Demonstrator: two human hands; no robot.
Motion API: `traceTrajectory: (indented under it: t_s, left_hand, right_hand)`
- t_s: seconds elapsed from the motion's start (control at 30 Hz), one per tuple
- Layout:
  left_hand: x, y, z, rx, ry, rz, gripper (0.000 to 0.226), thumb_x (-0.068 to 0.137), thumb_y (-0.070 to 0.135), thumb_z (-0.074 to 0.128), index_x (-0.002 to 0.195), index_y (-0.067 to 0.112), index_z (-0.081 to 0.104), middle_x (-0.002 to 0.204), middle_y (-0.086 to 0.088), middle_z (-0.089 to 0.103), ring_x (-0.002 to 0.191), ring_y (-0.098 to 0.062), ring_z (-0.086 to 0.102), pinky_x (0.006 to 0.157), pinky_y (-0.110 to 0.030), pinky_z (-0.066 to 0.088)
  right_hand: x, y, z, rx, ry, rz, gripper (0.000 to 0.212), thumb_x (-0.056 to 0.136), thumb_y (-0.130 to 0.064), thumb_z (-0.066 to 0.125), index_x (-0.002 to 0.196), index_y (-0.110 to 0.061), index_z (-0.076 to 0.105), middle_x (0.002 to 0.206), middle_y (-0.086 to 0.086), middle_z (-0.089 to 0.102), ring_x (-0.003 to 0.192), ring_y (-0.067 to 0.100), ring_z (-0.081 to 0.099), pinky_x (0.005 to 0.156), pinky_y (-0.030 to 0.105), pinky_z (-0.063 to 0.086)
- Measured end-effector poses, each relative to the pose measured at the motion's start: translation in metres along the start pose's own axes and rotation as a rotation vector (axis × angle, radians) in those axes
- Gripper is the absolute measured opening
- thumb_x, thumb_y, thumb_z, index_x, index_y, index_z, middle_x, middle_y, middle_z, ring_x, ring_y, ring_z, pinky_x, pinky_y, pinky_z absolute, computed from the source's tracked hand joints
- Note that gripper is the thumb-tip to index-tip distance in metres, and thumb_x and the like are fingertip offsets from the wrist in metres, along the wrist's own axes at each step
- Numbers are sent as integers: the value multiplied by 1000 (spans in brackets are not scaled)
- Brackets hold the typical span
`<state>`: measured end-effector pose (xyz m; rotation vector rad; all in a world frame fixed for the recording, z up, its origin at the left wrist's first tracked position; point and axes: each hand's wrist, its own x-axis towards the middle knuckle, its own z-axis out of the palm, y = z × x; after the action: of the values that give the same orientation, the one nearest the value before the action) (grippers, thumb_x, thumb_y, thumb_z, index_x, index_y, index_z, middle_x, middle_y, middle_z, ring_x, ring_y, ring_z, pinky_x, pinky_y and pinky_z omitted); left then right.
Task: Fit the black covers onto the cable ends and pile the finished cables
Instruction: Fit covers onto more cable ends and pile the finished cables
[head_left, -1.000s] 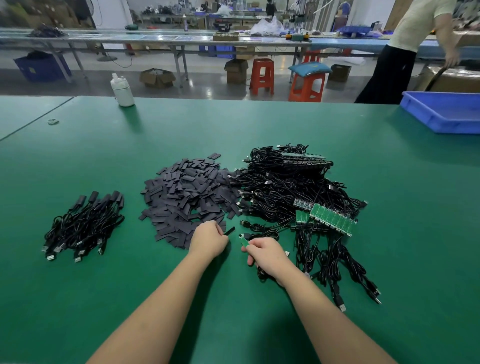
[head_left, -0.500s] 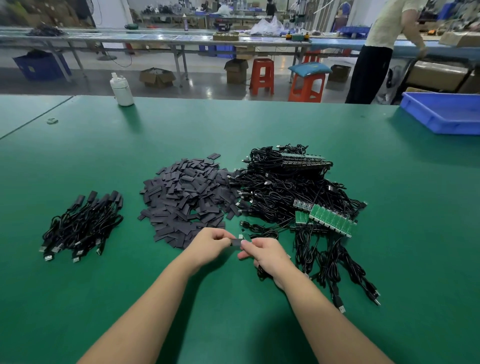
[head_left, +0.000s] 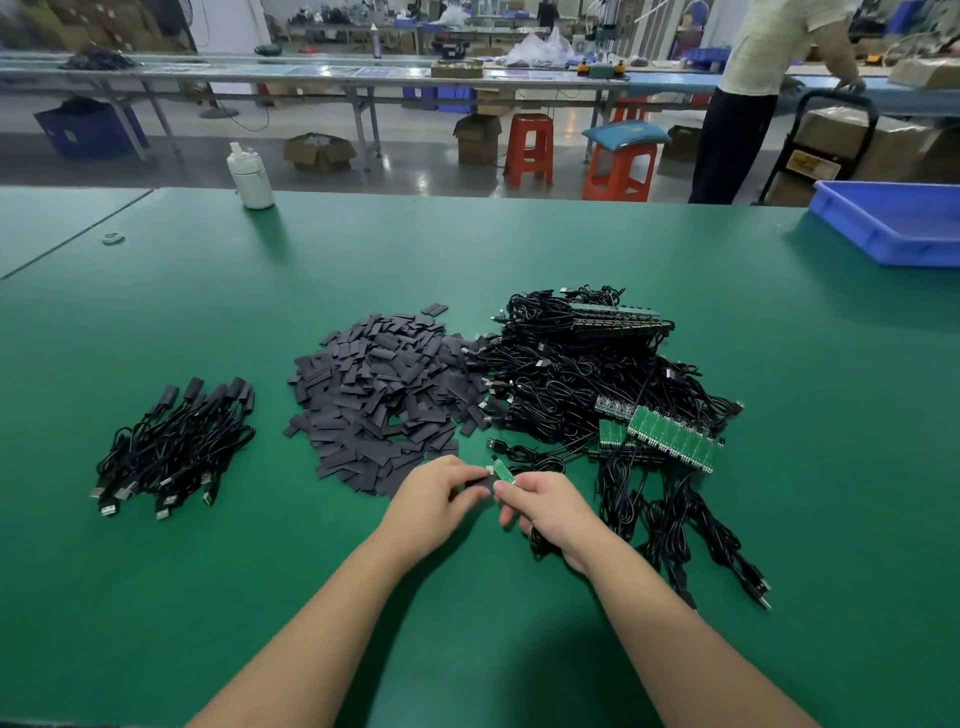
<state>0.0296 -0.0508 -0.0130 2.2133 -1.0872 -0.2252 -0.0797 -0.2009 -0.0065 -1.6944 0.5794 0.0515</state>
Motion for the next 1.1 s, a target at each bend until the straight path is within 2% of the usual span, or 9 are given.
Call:
traceTrajectory:
  t_s: [0.13,0.33,0.4,0.5,0.63,0.73,0.83,0.93,1.1]
  left_hand:
    - [-12,-12,6,-224,153,-201,23,89,25,72,112,21,75,101,11,70,94,-5,61,82,-8,41]
    - [-17,-22,15,-348,232,-306,19,87,22,73,106,23,76,93,13,72,80,-2,62,82,-24,49]
    - [-17,-22,18,-371,242,-313,15,87,21,74,101,25,77,88,13,72,73,-3,62,77,-24,50]
    - [-19,-24,21,-427,270,-317,16,88,17,72,92,32,76,75,11,70,53,-5,60,61,-18,48]
    - [-21,-25,23,-423,273,-292,18,88,15,72,93,31,76,80,9,72,52,-6,61,59,-14,48]
    - [-21,-25,24,-400,250,-265,22,88,15,72,91,37,74,83,13,72,53,-8,62,62,-17,50]
    - [-22,-25,24,-385,254,-250,28,89,15,71,88,43,73,84,16,71,53,-9,62,65,-20,52]
    - [-23,-24,25,-359,262,-226,22,89,14,71,92,35,76,86,16,72,54,-9,62,68,-26,55]
    - [-25,-19,24,-225,259,-108,15,87,12,73,98,20,79,95,12,73,85,-3,67,84,-25,53]
  right_hand:
    - [-2,0,-8,-244,20,-19,31,102,-39,50,84,-20,67,63,-6,51,58,14,45,61,28,38]
    - [-8,-6,-23,-699,41,-234,27,105,-33,35,92,-19,54,79,-5,62,78,19,60,75,36,46]
    - [-3,-13,-25,-763,35,-273,28,105,-34,35,93,-17,54,86,-4,65,73,16,58,70,36,47]
    - [9,-19,-26,-799,-55,-177,28,102,-33,41,93,-21,65,74,-6,61,58,11,48,57,31,40]
    - [19,-13,-25,-598,-174,29,37,103,-36,42,80,-22,67,57,-6,44,45,12,37,48,26,33]
    - [20,-7,-27,-343,-240,89,33,104,-32,40,83,-15,59,57,-4,38,42,12,34,44,25,32]
    - [20,-3,-33,-250,-309,84,31,105,-30,40,83,-16,56,56,-7,42,48,13,41,51,25,40]
    - [19,4,-39,-200,-357,90,30,104,-30,43,81,-17,56,58,-6,50,56,14,51,62,26,46]
    - [20,11,-40,-246,-380,54,31,106,-33,43,84,-17,57,59,-9,48,57,11,53,67,26,49]
